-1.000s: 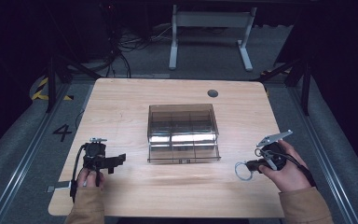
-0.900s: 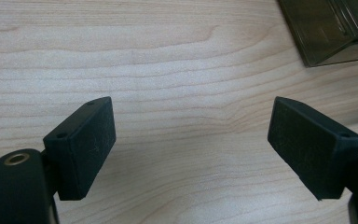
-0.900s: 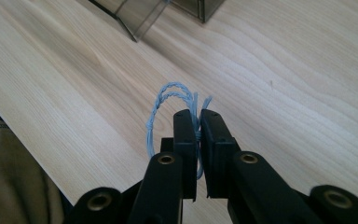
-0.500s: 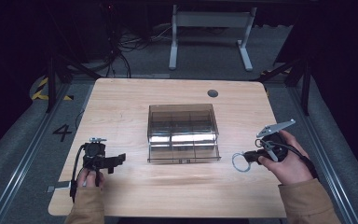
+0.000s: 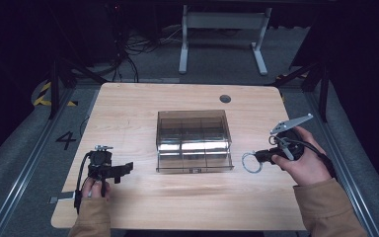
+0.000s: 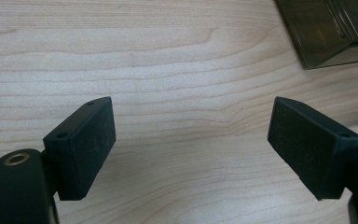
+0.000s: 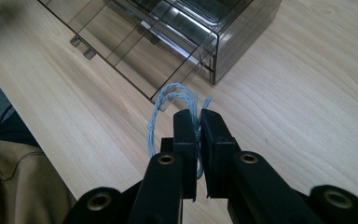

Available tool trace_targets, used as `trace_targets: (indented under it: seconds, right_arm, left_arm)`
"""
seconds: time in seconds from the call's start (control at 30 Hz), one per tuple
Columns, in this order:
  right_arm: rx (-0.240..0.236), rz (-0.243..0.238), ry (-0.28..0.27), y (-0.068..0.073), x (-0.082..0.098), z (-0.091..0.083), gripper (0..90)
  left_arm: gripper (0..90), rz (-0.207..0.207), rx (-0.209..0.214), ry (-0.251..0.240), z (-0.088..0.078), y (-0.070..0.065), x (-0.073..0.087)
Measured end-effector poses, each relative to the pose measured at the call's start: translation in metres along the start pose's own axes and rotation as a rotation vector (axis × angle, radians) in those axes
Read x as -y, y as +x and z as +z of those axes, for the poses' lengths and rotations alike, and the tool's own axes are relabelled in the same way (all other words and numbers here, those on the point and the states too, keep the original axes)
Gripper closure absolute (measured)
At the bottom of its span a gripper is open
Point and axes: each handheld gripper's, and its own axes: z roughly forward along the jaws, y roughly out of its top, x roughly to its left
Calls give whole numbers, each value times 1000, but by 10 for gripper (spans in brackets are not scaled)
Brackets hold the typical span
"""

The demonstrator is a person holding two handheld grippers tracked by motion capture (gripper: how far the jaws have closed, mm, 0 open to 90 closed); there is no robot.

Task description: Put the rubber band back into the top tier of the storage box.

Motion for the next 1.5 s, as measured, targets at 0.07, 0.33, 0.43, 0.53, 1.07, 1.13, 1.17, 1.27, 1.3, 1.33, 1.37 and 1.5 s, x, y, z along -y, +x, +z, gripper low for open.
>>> trace_targets:
  seconds: [0.07,0.33,0.43,0.53,1.07,1.13,1.17,1.27,1.3,1.33,1.37,1.5]
  right_arm:
    - [-6,-3,-4,0,-3,-2,863]
    - [-9,-35,5,3,-24,-1,863]
    - [-9,-39,0,3,-27,-1,863]
    - [-16,-43,-7,4,-32,-1,862]
    - [-60,-96,-29,18,-63,14,862]
    - [-71,-106,-29,21,-68,16,862]
    - [-74,-110,-32,23,-71,18,862]
    - [-88,-125,-32,27,-78,22,862]
    - [-86,-127,-32,27,-80,23,862]
    - [-92,-128,-27,29,-82,25,862]
    - [-96,-134,-27,29,-84,26,862]
    - [-109,-136,-27,32,-91,32,862]
  left_arm:
    - [159,-1,1,-2,0,0,0]
    - [159,-2,2,-4,-1,0,0]
    - [159,-3,2,-4,-1,1,0]
    - [159,-1,3,0,-1,1,0]
    - [159,-7,-6,-16,-5,4,3]
    - [159,-14,-8,-18,-6,4,4]
    - [159,-10,-11,-17,-6,5,4]
    - [159,-7,-12,-12,-7,5,5]
    - [159,-9,-12,-13,-7,5,6]
    - [159,-11,-13,-15,-8,6,7]
    - [159,-18,-15,-18,-9,7,7]
    - [159,-25,-14,-17,-10,10,8]
